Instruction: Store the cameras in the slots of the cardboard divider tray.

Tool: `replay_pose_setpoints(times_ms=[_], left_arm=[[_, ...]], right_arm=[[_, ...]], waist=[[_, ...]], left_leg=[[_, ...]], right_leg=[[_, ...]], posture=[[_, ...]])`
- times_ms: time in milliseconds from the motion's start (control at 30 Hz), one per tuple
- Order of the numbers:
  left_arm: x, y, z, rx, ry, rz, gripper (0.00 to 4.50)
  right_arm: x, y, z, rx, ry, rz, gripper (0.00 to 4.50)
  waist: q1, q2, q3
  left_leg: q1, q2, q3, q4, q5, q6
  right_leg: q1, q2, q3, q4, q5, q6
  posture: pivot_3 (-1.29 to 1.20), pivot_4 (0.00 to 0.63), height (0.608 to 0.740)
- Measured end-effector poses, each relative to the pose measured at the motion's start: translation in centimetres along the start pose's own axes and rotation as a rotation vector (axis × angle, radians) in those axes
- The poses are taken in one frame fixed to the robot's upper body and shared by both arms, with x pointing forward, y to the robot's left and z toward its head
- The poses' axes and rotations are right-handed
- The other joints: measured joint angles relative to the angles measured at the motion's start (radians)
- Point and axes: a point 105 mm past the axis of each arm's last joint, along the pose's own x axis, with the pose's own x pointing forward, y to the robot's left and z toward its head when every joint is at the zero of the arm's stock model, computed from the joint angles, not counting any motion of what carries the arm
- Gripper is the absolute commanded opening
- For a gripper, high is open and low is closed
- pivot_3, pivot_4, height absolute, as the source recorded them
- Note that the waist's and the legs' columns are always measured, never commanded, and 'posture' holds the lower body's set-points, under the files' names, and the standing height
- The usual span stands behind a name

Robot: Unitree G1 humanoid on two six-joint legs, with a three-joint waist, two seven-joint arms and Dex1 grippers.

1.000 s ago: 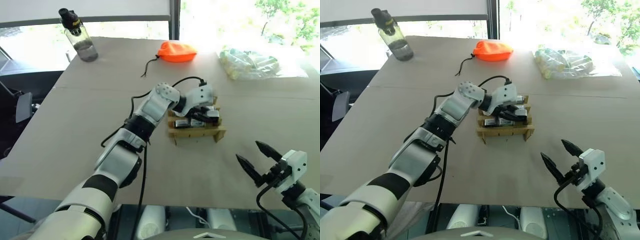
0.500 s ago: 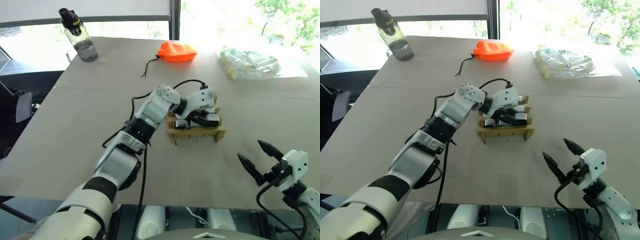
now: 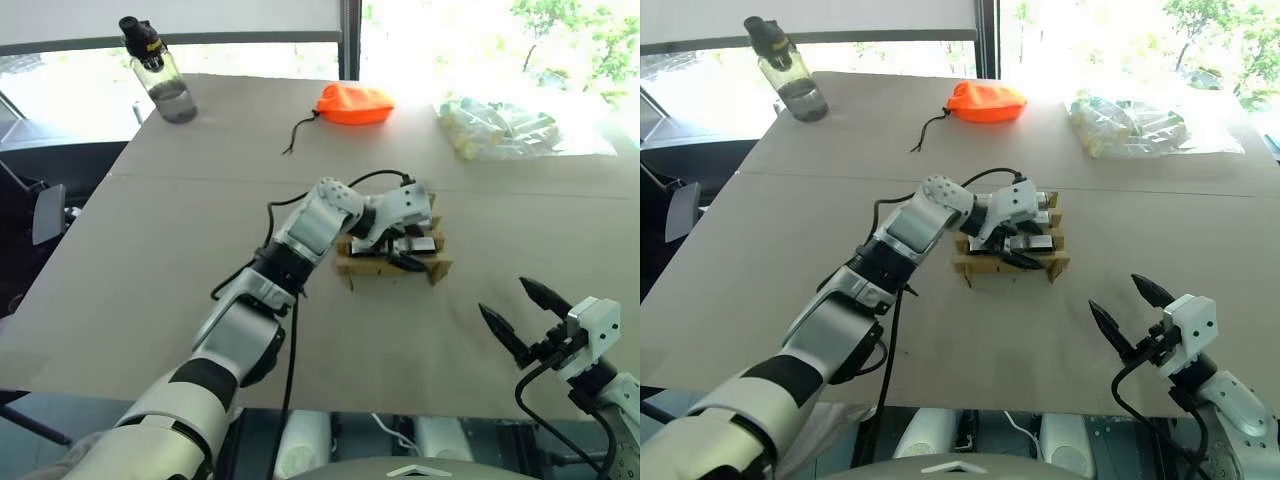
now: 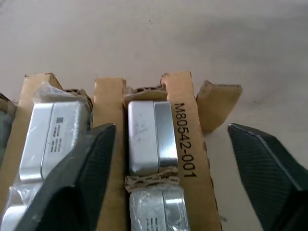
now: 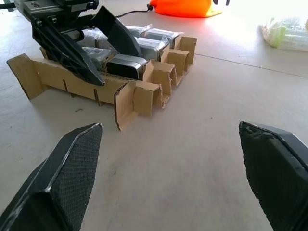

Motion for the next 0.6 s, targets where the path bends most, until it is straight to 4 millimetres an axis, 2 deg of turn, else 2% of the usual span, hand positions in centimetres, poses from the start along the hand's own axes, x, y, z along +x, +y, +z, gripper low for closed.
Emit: replay_pose_setpoints(times_ms=[200,333,400,467,533,567,600], left_arm=[[-1.0,0.3,0.8,-0.055,-0.084,0.064,4.21],[-4.0,0.4,2.9,-0.025,-0.268,0.135,4.21],[-5.5,0.3,3.2,-0.001,-0.357,0.178,4.21],[-7.1,-0.2,1.1,-0.015,-0.392,0.238,4.21],[-9.4,-1.0,-3.8,-0.140,-0.365,0.324,4.21],[-9.5,-1.0,-4.2,-0.150,-0.361,0.328,4.21],[-10.4,-1.4,-5.8,-0.192,-0.344,0.361,4.21]], right_arm=[[0.0,0.2,-0.1,0.004,0.002,0.018,4.50],[-0.2,0.4,-0.1,0.017,-0.002,0.058,4.50],[-0.2,0.4,-0.1,0.022,0.003,0.092,4.50],[-0.2,0.0,-0.2,0.002,0.022,0.149,4.50],[-0.4,-1.5,-0.5,-0.033,0.072,0.199,4.50],[-0.4,-1.6,-0.6,-0.034,0.075,0.199,4.50],[-0.6,-2.2,-0.8,-0.034,0.092,0.210,4.50]], waist=[[-0.001,0.000,0.000],[-0.003,0.000,0.000],[-0.003,0.001,0.000],[-0.010,0.002,-0.001],[-0.020,0.002,-0.001],[-0.020,0.002,-0.001],[-0.013,0.001,-0.001]], left_leg=[[0.000,0.000,0.000,0.000,0.000,0.000],[0.000,0.001,0.000,0.000,0.000,0.000],[0.001,0.001,0.001,0.000,0.000,0.000],[0.004,0.001,0.004,-0.002,0.000,0.000],[0.005,0.002,0.004,-0.002,0.000,0.000],[0.005,0.002,0.004,-0.002,0.000,0.000],[0.004,0.002,0.001,-0.002,0.000,0.000]], right_leg=[[0.000,0.000,0.000,0.000,0.000,0.000],[0.000,0.000,0.001,0.000,0.000,0.000],[0.000,0.000,0.002,0.000,0.000,0.000],[0.001,0.000,0.005,0.000,0.000,0.000],[0.001,0.000,0.005,0.001,0.000,0.000],[0.001,0.000,0.005,0.001,0.000,0.000],[0.001,0.001,0.004,0.000,0.000,-0.001]], posture=[[0.00,0.150,0.726],[0.00,0.150,0.726],[0.00,0.150,0.726],[0.00,0.150,0.726],[0.00,0.150,0.726],[0.00,0.150,0.726],[0.00,0.150,0.726]])
